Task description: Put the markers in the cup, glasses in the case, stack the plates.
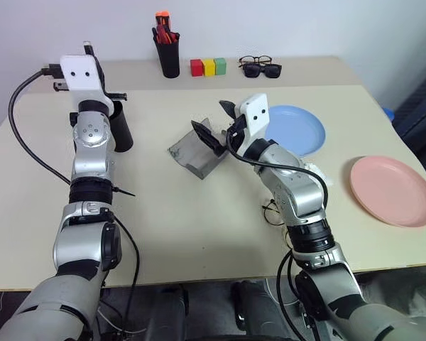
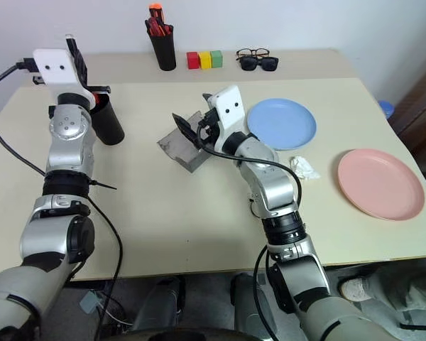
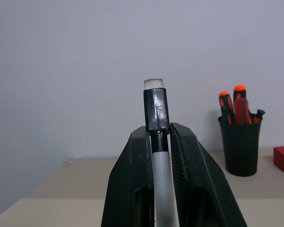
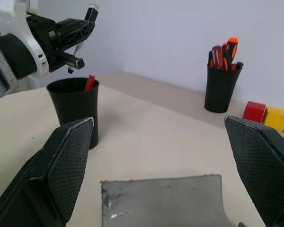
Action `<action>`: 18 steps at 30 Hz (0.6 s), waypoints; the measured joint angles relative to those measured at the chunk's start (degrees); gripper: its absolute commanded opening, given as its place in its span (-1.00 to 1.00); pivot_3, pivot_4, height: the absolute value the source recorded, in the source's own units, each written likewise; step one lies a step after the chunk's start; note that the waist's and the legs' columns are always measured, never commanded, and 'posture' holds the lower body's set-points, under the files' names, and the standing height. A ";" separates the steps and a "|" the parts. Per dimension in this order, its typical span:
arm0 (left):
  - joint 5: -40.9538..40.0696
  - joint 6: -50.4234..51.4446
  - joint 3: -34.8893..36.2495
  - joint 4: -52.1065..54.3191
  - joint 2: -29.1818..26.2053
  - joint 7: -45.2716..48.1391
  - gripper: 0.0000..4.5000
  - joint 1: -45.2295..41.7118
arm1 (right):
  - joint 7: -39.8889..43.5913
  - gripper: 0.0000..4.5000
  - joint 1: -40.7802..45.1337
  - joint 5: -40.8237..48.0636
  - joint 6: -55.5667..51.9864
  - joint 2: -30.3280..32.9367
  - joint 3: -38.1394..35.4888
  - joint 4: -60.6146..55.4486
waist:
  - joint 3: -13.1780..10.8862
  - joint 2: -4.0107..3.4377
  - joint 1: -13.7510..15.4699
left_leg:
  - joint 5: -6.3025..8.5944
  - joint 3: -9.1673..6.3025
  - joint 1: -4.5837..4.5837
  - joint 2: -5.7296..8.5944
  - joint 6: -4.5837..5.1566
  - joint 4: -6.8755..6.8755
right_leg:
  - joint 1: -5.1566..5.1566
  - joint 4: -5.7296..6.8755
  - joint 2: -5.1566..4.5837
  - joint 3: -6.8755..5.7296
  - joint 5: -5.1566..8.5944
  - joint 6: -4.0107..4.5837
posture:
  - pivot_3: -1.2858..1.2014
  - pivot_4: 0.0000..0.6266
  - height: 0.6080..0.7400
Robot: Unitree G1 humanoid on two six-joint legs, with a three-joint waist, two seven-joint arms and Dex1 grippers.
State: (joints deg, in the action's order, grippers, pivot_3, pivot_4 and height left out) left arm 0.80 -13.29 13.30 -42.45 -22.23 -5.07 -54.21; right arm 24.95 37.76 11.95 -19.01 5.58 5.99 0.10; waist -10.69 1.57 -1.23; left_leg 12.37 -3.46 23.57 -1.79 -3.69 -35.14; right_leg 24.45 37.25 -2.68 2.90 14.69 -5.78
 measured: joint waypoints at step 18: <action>-3.07 -1.43 -0.26 1.89 1.92 0.62 0.73 4.64 | 0.30 1.00 0.01 0.02 -0.39 0.02 0.34 -0.59 | 0.00 0.00 0.12 | 0.00 -0.01 -0.01 0.00 0.00 -0.01 | -0.01 0.02 0.01 0.00 0.00 0.00 | 0.03 -0.52 1.00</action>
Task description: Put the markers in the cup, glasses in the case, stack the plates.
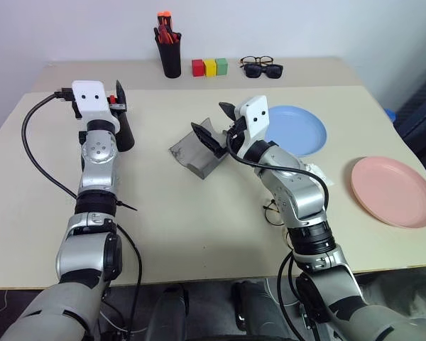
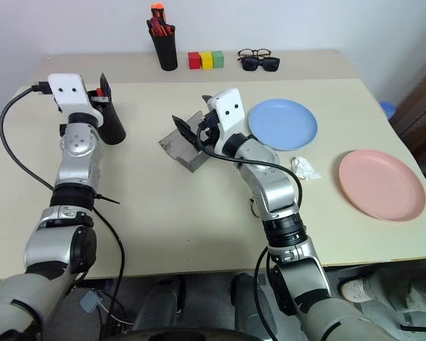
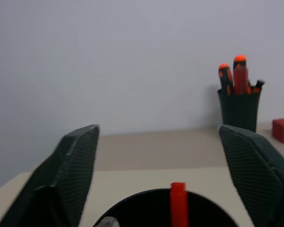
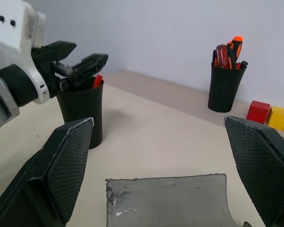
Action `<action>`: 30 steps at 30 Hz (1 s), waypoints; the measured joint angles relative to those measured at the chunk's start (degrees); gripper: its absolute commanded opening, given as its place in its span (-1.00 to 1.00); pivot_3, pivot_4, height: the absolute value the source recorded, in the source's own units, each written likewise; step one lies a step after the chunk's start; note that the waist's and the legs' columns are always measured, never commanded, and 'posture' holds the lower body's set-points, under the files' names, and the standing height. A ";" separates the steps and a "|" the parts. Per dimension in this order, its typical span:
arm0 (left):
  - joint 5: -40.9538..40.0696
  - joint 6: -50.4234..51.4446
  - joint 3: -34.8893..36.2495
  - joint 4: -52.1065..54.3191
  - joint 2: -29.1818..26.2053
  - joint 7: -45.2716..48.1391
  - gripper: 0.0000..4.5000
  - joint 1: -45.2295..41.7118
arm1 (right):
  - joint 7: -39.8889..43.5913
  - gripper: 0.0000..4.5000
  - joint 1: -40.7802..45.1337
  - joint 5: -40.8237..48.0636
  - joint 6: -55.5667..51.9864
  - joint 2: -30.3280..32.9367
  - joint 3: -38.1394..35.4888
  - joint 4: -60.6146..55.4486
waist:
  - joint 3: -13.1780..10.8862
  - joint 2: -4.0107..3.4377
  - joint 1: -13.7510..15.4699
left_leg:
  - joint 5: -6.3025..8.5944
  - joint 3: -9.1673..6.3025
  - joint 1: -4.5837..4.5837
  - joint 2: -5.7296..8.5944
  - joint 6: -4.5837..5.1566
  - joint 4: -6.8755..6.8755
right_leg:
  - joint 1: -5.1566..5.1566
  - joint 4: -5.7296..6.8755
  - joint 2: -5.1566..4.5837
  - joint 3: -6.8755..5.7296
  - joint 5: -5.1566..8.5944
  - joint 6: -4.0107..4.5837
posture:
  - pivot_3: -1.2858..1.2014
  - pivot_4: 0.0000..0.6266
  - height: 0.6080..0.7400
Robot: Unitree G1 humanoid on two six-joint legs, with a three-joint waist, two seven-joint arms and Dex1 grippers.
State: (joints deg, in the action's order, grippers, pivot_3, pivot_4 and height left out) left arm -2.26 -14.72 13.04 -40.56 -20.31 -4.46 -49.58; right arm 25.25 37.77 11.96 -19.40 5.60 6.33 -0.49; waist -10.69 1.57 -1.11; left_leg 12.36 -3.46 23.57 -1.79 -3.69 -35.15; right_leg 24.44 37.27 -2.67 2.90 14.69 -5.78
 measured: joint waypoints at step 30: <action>-15.68 69.13 -25.58 33.77 3.03 30.79 -0.37 7.01 | 15.46 1.00 -12.54 0.21 -3.24 26.95 -3.09 -13.20 | -0.05 -0.09 -1.22 | 0.01 -0.04 -0.13 -0.01 0.04 -0.06 | -0.16 0.00 0.06 0.05 0.02 0.01 | 0.03 -0.52 1.00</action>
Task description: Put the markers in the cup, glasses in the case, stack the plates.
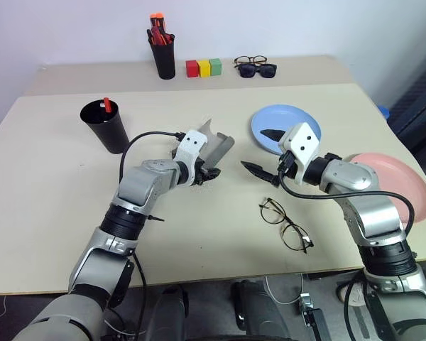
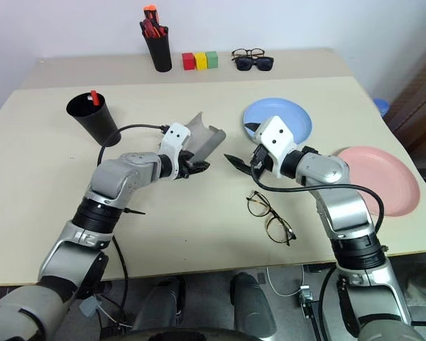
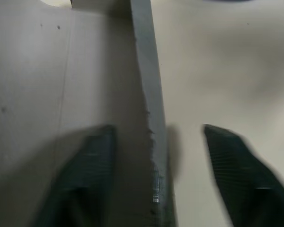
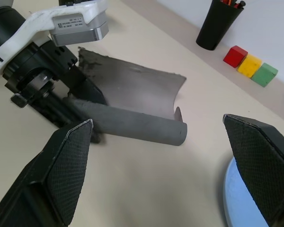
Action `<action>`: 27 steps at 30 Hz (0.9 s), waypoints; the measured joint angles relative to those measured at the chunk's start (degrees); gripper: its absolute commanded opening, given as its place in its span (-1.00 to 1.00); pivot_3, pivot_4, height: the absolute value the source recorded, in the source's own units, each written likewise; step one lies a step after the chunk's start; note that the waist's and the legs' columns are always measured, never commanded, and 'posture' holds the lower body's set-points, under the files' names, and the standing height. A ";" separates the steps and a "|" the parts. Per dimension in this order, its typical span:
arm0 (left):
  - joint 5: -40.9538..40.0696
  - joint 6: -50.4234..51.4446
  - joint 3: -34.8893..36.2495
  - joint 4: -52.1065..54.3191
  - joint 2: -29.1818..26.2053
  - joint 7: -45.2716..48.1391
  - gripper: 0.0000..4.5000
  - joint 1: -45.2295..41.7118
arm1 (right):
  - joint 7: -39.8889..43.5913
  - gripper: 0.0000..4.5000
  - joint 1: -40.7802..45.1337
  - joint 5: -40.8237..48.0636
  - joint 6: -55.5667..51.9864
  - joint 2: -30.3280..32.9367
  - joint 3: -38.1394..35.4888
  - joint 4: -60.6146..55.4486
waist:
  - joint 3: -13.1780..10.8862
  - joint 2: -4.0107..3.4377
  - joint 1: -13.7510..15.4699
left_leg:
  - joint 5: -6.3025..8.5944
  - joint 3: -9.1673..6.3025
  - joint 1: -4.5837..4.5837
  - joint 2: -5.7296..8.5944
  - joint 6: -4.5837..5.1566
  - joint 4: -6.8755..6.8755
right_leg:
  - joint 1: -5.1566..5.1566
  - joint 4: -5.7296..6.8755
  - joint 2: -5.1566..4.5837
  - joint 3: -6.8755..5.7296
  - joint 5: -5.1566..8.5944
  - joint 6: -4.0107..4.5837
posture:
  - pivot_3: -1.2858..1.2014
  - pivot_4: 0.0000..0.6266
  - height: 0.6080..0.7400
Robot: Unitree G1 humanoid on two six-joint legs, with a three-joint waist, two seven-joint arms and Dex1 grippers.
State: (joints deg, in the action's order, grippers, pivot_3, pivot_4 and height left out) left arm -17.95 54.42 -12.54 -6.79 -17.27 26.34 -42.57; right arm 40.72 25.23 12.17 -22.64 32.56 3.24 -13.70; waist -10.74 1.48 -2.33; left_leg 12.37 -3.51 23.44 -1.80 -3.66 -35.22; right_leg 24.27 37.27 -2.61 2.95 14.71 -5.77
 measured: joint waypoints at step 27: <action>5.91 -35.40 -5.70 6.45 -17.51 36.71 0.47 8.09 | 4.38 1.00 -20.47 9.86 -23.27 16.31 -11.27 -16.15 | -0.03 -0.06 1.29 | 0.09 0.09 0.05 -0.02 0.15 -0.09 | -0.04 -0.13 -0.01 0.04 0.04 0.00 | 0.03 -0.52 1.00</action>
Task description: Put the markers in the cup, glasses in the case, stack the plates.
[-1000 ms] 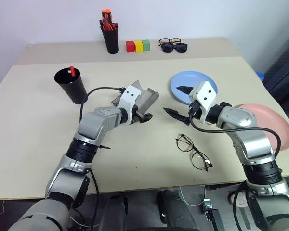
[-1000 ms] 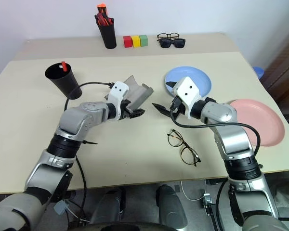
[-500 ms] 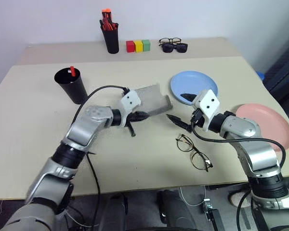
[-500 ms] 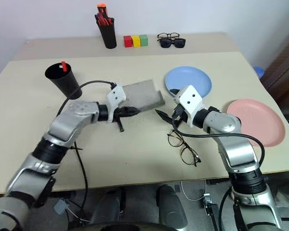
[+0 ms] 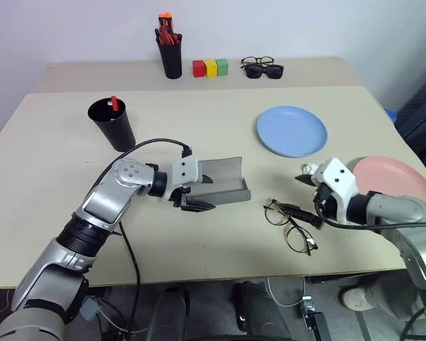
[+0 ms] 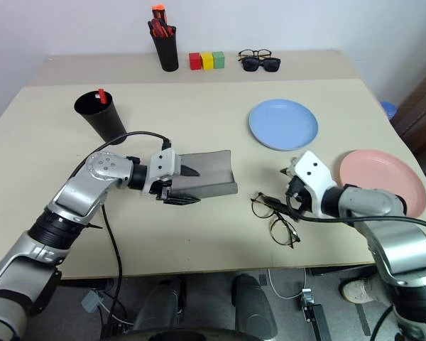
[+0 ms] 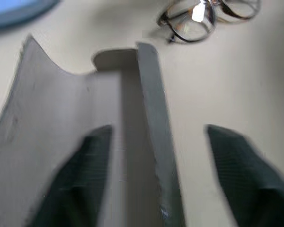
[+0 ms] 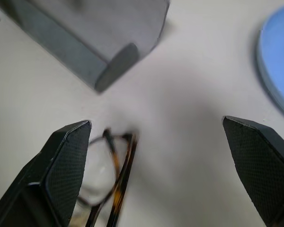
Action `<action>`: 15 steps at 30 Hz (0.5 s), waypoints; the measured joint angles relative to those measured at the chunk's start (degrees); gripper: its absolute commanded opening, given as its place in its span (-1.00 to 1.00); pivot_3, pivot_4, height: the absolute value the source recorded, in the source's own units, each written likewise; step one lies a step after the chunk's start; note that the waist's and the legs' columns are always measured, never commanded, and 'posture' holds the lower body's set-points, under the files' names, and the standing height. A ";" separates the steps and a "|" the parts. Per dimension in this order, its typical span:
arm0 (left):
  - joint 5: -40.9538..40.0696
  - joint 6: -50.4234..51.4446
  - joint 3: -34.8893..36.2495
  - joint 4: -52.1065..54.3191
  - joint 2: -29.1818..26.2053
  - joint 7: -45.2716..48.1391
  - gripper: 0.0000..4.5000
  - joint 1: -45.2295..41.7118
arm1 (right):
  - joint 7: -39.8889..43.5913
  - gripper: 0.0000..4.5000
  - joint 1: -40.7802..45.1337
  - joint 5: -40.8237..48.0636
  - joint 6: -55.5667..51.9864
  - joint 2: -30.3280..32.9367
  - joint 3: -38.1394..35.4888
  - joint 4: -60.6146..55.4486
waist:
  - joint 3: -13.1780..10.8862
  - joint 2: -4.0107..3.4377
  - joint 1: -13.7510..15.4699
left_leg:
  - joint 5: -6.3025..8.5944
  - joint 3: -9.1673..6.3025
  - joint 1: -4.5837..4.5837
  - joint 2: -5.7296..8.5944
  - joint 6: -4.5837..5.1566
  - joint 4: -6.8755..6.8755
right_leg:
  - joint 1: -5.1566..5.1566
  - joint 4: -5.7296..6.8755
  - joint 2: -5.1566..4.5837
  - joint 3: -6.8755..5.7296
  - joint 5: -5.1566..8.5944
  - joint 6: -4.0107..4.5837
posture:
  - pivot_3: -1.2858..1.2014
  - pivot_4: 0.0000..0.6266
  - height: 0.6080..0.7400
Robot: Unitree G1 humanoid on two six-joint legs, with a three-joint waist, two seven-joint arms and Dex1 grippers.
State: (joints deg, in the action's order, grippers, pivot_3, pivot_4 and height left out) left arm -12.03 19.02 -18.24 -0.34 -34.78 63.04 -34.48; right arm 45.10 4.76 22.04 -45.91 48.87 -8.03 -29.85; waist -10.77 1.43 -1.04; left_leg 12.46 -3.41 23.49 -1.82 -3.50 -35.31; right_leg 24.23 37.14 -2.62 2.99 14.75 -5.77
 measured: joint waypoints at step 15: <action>-9.99 8.33 11.76 18.16 -3.90 -3.06 0.48 16.66 | -3.69 0.77 -5.78 3.08 -8.68 -0.42 -1.68 -3.54 | 0.01 -0.01 0.16 | 0.02 0.01 -0.03 0.00 0.04 -0.09 | -0.07 0.01 -0.02 0.01 0.02 0.02 | 0.03 -0.52 1.00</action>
State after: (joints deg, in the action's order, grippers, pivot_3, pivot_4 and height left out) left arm -22.02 27.35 -6.48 17.82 -38.68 59.98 -17.82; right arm 41.41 -1.02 25.12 -54.58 48.45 -9.72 -33.39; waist -10.77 1.41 -0.87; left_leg 12.48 -3.40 23.46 -1.82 -3.47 -35.40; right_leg 24.16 37.15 -2.64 3.00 14.77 -5.75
